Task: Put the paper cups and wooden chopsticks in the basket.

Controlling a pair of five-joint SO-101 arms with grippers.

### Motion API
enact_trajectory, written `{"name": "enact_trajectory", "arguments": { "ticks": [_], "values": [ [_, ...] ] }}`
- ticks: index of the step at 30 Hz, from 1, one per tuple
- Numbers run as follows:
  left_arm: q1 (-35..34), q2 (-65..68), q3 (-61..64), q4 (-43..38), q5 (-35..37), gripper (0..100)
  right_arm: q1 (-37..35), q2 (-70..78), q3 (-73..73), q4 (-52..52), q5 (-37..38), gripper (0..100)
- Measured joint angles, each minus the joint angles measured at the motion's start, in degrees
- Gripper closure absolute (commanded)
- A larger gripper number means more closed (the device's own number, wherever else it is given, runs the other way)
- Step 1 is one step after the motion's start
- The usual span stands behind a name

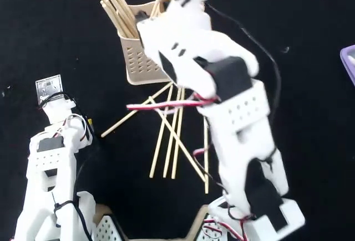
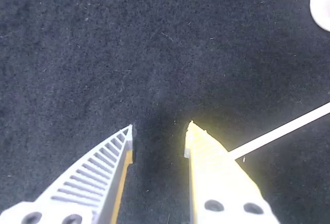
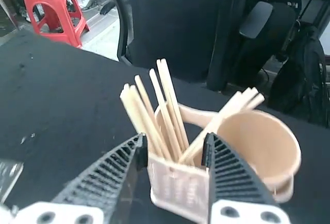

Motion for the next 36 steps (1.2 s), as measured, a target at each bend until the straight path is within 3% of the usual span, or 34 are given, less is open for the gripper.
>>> {"name": "enact_trajectory", "arguments": {
  "ticks": [8,13,22,26,30,36],
  "values": [
    [0.0,0.0,0.0,0.0,0.0,83,0.0,-1.76,0.44,17.23,0.18,81.5],
    [0.0,0.0,0.0,0.0,0.0,83,0.0,-1.93,13.1,20.92,0.62,81.5],
    [0.0,0.0,0.0,0.0,0.0,83,0.0,-9.58,51.25,2.73,4.04,81.2],
    [0.0,0.0,0.0,0.0,0.0,83,0.0,-11.6,65.58,-5.19,9.76,79.9],
    [0.0,0.0,0.0,0.0,0.0,83,-0.09,-11.69,73.23,-6.95,13.8,72.3],
    [0.0,0.0,0.0,0.0,0.0,83,0.18,-11.78,79.65,-8.97,18.46,73.7]
  ]
}}
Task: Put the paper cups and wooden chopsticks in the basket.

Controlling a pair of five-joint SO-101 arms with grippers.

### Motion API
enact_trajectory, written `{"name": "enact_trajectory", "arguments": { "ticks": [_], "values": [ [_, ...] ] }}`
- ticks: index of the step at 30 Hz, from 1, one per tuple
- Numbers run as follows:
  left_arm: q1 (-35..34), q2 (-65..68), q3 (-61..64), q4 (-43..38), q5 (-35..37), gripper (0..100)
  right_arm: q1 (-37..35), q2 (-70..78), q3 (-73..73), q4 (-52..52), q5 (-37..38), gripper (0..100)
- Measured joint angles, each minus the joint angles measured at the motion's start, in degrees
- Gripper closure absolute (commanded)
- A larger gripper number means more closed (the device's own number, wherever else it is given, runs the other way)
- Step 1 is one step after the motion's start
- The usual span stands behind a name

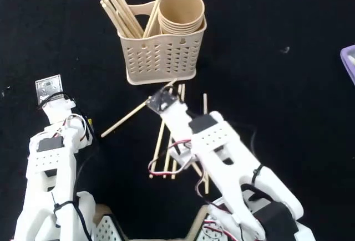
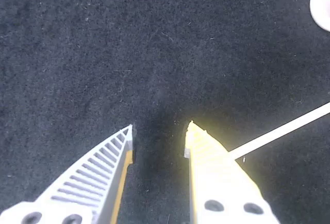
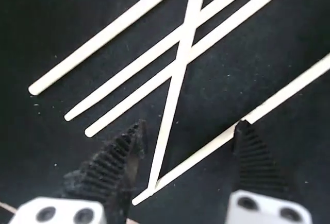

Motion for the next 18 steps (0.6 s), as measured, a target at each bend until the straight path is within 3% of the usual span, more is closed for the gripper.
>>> {"name": "enact_trajectory", "arguments": {
  "ticks": [5,11,18],
  "values": [
    [0.0,0.0,0.0,0.0,0.0,83,0.0,0.0,3.25,-2.99,0.53,76.5],
    [0.0,0.0,0.0,0.0,0.0,83,0.0,0.0,4.4,-5.01,0.62,98.2],
    [0.0,0.0,0.0,0.0,0.0,83,0.0,0.0,4.4,-5.01,1.67,98.8]
  ]
}}
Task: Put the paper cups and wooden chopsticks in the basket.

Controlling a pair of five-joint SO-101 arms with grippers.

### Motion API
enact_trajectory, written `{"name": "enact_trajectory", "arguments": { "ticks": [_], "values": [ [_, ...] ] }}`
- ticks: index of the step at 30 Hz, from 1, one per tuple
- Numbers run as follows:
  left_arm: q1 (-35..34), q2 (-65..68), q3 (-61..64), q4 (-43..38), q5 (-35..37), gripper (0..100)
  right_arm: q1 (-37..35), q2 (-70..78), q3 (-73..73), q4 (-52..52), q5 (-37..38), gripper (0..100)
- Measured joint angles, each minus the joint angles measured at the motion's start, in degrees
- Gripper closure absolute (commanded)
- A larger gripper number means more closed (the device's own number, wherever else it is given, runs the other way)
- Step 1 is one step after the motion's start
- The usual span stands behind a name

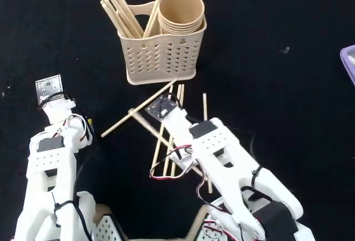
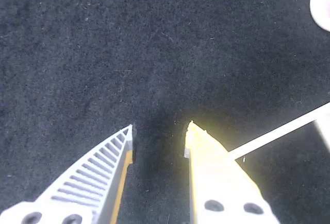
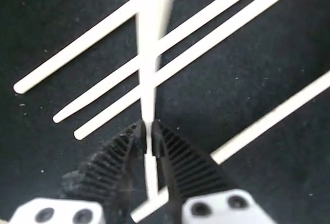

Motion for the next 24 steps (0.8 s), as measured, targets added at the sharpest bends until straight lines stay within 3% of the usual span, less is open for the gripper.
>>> {"name": "enact_trajectory", "arguments": {
  "ticks": [8,14,20,24],
  "values": [
    [0.0,0.0,0.0,0.0,0.0,83,0.0,-4.4,0.0,1.93,0.0,98.1],
    [0.0,0.0,0.0,0.0,0.0,83,0.0,-11.25,0.26,6.24,0.35,75.8],
    [0.0,0.0,0.0,0.0,0.0,83,-1.49,-11.52,5.89,3.08,2.81,84.4],
    [0.0,0.0,0.0,0.0,0.0,83,-3.16,-9.85,7.82,-0.88,3.08,85.1]
  ]
}}
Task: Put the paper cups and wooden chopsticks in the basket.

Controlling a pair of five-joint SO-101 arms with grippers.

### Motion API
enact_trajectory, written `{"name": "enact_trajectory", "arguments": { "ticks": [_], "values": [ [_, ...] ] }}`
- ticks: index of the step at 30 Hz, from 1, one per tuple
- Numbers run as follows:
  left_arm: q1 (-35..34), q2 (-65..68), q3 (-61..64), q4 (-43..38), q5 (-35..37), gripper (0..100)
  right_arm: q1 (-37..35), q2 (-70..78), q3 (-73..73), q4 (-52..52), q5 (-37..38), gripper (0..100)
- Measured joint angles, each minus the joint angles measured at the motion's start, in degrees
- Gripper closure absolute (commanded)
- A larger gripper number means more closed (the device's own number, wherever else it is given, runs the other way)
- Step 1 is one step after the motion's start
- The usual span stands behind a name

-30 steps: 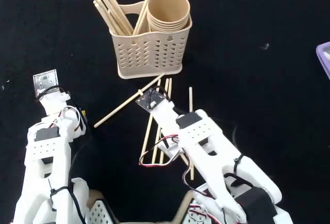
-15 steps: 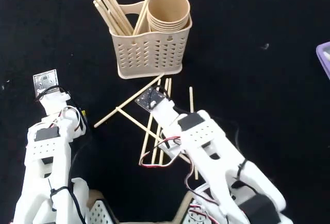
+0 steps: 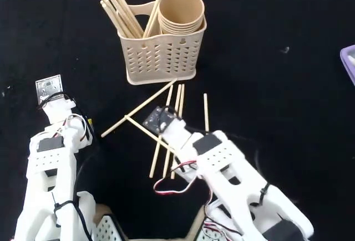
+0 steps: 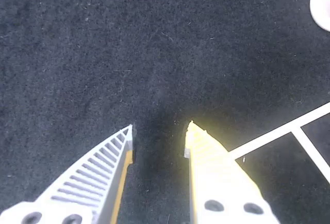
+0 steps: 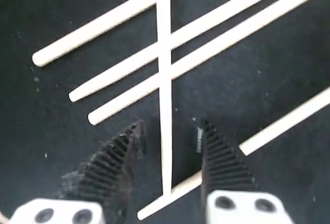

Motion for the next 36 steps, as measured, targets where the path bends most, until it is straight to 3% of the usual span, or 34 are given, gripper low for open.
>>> {"name": "enact_trajectory", "arguments": {
  "ticks": [3,6,16,25,31,36],
  "values": [
    [0.0,0.0,0.0,0.0,0.0,83,-0.35,1.93,0.0,-1.93,0.0,88.0],
    [0.0,0.0,0.0,0.0,0.0,83,-0.35,3.69,0.0,-3.96,0.09,99.1],
    [0.0,0.0,0.0,0.0,0.0,83,0.7,1.23,-0.35,-1.58,0.18,98.8],
    [0.0,0.0,0.0,0.0,0.0,83,17.49,-17.58,-6.86,15.21,0.44,98.7],
    [0.0,0.0,0.0,0.0,0.0,83,28.22,-19.16,-4.84,15.91,0.44,98.6],
    [0.0,0.0,0.0,0.0,0.0,83,29.45,-19.16,-1.67,11.78,0.44,98.6]
  ]
}}
